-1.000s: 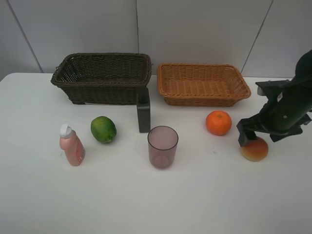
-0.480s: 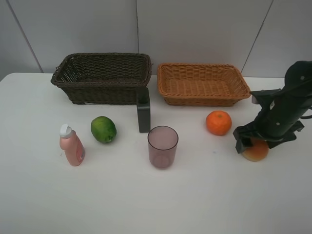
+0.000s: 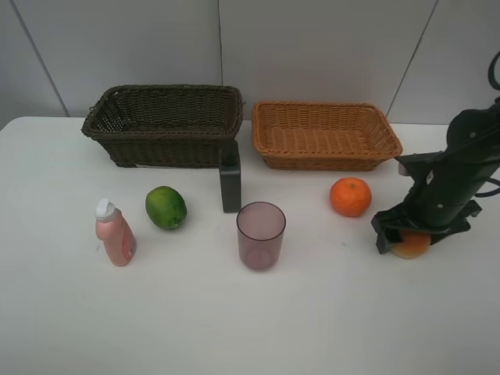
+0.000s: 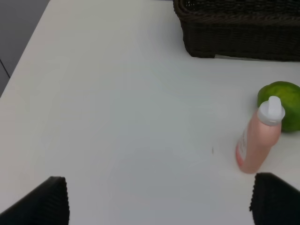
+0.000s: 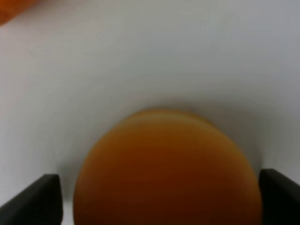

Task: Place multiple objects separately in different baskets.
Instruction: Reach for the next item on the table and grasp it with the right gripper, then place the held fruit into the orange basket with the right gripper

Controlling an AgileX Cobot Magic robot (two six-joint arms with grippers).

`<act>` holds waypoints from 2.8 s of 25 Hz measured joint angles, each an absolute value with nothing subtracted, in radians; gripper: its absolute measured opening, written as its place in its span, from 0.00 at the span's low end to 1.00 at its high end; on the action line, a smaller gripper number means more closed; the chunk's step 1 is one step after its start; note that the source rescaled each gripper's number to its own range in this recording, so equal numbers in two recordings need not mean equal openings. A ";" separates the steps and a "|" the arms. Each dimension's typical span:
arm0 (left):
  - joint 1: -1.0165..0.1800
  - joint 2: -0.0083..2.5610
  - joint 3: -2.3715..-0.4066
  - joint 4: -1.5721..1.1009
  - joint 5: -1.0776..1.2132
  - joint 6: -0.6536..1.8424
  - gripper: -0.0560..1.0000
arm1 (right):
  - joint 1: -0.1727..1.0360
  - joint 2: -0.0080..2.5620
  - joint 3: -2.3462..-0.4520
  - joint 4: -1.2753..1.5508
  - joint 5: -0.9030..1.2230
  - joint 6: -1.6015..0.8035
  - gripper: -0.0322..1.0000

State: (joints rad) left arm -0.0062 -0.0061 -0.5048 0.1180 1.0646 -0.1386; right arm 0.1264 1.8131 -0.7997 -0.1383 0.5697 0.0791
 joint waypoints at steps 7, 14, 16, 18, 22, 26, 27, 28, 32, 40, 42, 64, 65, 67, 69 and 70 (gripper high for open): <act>-0.006 -0.006 -0.505 0.118 1.065 -0.139 1.00 | 0.126 1.814 -0.800 -0.140 0.562 0.079 0.58; -0.006 -0.006 -0.505 0.118 1.065 -0.139 1.00 | 0.126 1.814 -0.800 -0.140 0.560 0.080 0.41; -0.006 -0.006 -0.505 0.118 1.065 -0.139 1.00 | 0.126 1.814 -0.800 -0.140 0.560 0.080 0.41; -0.006 -0.006 -0.505 0.118 1.065 -0.139 1.00 | 0.126 1.814 -0.800 -0.140 0.560 0.080 0.41; -0.006 -0.006 -0.505 0.118 1.065 -0.139 1.00 | 0.126 1.814 -0.800 -0.140 0.560 0.080 0.41; -0.006 -0.006 -0.505 0.118 1.065 -0.139 1.00 | 0.126 1.811 -0.800 -0.140 0.566 0.080 0.41; -0.006 -0.006 -0.505 0.118 1.065 -0.139 1.00 | 0.126 1.805 -0.800 -0.140 0.572 0.080 0.41; -0.006 -0.006 -0.505 0.118 1.065 -0.139 1.00 | 0.126 1.795 -0.800 -0.140 0.576 0.080 0.41; -0.006 -0.006 -0.505 0.118 1.065 -0.139 1.00 | 0.126 1.750 -0.800 -0.140 0.594 0.080 0.41; -0.005 -0.006 -0.505 0.118 1.065 -0.139 1.00 | 0.126 1.689 -0.830 -0.139 0.673 0.080 0.41; -0.005 -0.006 -0.505 0.118 1.065 -0.139 1.00 | 0.126 1.688 -0.874 -0.139 0.720 0.080 0.41; -0.005 -0.006 -0.505 0.118 1.065 -0.139 1.00 | 0.187 1.839 -1.459 -0.138 0.863 0.080 0.41; -0.005 -0.006 -0.505 0.118 1.065 -0.139 1.00 | 0.192 1.853 -1.476 -0.138 0.863 0.080 0.41; -0.005 -0.006 -0.505 0.118 1.065 -0.139 1.00 | 0.196 1.888 -1.515 -0.138 0.866 0.079 0.41; -0.005 -0.006 -0.505 0.118 1.065 -0.139 1.00 | 0.196 1.925 -1.547 -0.138 0.866 0.079 0.41; -0.005 -0.006 -0.505 0.118 1.065 -0.139 1.00 | 0.196 1.938 -1.560 -0.143 0.865 0.079 0.41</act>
State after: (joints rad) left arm -0.0054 -0.0061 -0.5048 0.1180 1.0646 -0.1386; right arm 0.1962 1.9381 -1.5599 -0.1428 0.8651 0.0792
